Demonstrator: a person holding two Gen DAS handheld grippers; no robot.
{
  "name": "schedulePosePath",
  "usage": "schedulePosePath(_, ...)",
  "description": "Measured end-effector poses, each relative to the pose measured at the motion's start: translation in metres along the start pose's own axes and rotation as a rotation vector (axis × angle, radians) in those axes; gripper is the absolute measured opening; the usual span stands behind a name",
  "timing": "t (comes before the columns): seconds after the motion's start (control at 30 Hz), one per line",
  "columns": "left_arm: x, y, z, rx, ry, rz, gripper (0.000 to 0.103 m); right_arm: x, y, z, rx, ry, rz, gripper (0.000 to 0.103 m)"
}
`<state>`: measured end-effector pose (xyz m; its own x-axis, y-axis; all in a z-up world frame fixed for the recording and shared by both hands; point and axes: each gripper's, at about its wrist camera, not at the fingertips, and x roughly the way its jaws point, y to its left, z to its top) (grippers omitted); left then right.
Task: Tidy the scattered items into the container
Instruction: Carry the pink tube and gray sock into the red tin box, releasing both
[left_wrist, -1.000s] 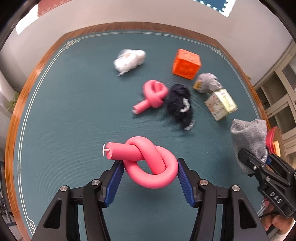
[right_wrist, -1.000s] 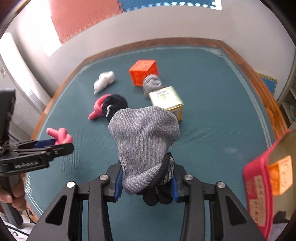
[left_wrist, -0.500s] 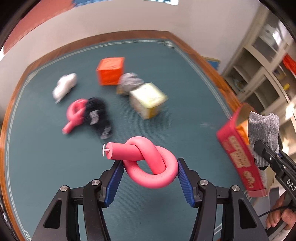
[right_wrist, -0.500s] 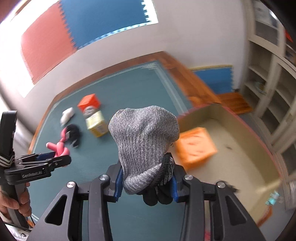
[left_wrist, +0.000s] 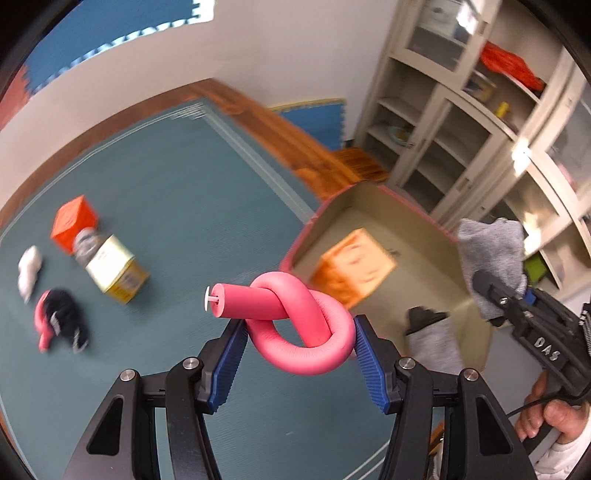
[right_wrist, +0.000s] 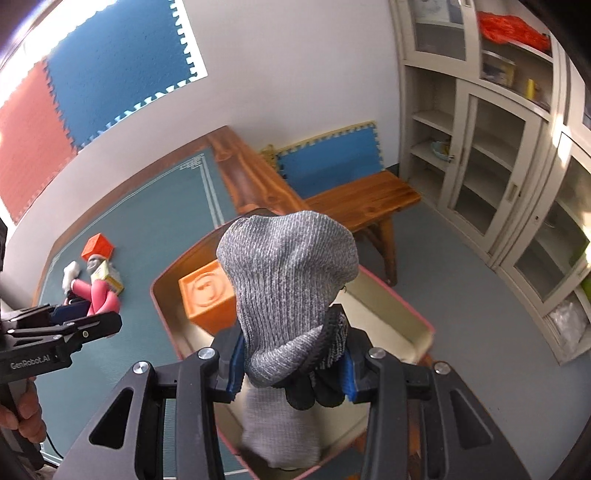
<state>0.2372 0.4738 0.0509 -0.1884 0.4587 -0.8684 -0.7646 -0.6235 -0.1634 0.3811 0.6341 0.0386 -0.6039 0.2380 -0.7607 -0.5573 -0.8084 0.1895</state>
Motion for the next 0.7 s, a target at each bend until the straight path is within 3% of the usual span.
schedulePosePath(0.23, 0.008, -0.04, 0.019, 0.077, -0.002, -0.048, 0.06, -0.001, -0.016, 0.002, 0.019, -0.007, -0.006, 0.044)
schedulePosePath(0.33, 0.014, -0.054, 0.026, 0.097, 0.013, -0.078, 0.06, -0.001, -0.019, 0.003, 0.021, -0.003, 0.0, 0.05)
schedulePosePath(0.37, 0.016, -0.057, 0.028, 0.097, 0.02, -0.082, 0.062, -0.001, -0.021, 0.003, 0.025, -0.003, -0.004, 0.051)
schedulePosePath(0.47, 0.022, -0.058, 0.031, 0.075, 0.04, -0.089, 0.08, -0.001, -0.025, 0.004, 0.038, -0.008, -0.013, 0.056)
schedulePosePath(0.6, 0.023, -0.054, 0.032, 0.053, 0.048, -0.095, 0.08, -0.005, -0.027, 0.007, 0.051, -0.029, -0.02, 0.067)
schedulePosePath(0.7, 0.023, -0.049, 0.032, 0.036, 0.05, -0.091, 0.08, -0.005, -0.027, 0.009, 0.054, -0.036, -0.021, 0.068)
